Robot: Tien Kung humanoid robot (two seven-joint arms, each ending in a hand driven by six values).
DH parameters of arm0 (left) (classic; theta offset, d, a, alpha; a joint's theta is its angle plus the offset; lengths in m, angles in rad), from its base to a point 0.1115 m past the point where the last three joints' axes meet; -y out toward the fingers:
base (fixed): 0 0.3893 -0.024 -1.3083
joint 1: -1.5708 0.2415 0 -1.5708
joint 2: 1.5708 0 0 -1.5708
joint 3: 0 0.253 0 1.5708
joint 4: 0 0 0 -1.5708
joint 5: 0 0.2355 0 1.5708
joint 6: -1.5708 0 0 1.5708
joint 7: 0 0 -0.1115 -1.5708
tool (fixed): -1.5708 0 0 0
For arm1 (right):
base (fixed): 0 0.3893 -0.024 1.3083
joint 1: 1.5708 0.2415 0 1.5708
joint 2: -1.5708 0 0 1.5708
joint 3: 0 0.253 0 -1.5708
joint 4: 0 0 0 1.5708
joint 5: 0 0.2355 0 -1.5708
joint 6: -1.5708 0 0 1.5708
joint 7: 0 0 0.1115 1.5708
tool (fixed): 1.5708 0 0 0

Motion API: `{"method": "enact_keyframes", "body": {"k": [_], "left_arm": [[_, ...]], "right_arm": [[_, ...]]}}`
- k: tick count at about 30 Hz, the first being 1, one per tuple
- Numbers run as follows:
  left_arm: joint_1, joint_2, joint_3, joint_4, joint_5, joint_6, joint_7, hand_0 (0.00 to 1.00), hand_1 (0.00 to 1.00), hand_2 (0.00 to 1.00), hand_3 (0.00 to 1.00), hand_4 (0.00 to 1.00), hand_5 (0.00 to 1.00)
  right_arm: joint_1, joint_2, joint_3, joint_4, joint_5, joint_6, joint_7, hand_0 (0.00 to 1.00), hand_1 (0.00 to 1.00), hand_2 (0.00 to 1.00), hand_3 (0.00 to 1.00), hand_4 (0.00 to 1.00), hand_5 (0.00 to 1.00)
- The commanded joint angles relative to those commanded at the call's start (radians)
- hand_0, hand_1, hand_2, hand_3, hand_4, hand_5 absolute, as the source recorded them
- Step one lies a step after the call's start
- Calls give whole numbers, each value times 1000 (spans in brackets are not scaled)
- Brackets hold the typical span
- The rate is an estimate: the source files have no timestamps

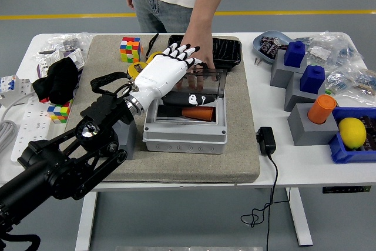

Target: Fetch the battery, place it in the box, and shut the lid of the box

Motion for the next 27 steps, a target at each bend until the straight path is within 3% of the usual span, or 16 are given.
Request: {"method": "enact_keyframes", "body": {"k": [1, 14, 27], "left_arm": [[1, 1, 3, -1, -2, 1, -1, 998, 998, 998, 663, 998, 998], [10, 15, 54, -39, -29, 16, -13, 998, 998, 998, 647, 998, 998], [25, 20, 123, -23, -46, 1, 0, 998, 998, 970, 646, 998, 998]], "right_arm": [[0, 0, 1, 0, 0, 0, 0, 813, 777, 742, 745, 979, 655], [-1, -1, 5, -1, -1, 2, 0, 811, 774, 741, 746, 979, 655], [1, -1, 3, 0, 2, 7, 0, 808, 770, 740, 744, 979, 655]]}}
